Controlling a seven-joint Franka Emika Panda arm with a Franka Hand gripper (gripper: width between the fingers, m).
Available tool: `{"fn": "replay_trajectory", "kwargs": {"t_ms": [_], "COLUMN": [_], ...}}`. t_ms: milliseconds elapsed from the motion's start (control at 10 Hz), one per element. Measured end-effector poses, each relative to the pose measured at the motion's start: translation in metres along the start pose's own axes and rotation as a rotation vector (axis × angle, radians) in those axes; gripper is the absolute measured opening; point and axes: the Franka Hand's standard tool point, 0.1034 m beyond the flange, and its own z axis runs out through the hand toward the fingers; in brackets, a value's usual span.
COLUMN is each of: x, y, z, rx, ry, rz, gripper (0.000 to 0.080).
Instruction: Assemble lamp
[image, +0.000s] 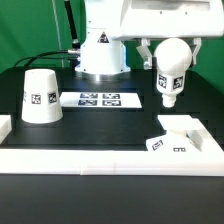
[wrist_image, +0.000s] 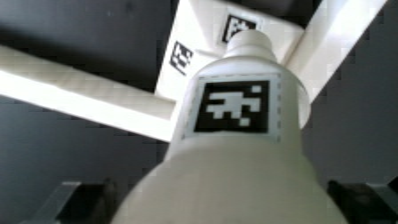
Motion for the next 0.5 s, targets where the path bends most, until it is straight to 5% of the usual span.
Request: {"fn": "replay_trajectory", "kwargs": {"t_ms": [200, 500], "x": [0.022, 0.027], "y": [0.003, 0.006], "z": [0.001, 0.003], "rx": [-0.001, -0.012], "ry": [0.018, 0.053], "rz": [-0.029, -0.036], "gripper": [0.0577, 0.0577]}}
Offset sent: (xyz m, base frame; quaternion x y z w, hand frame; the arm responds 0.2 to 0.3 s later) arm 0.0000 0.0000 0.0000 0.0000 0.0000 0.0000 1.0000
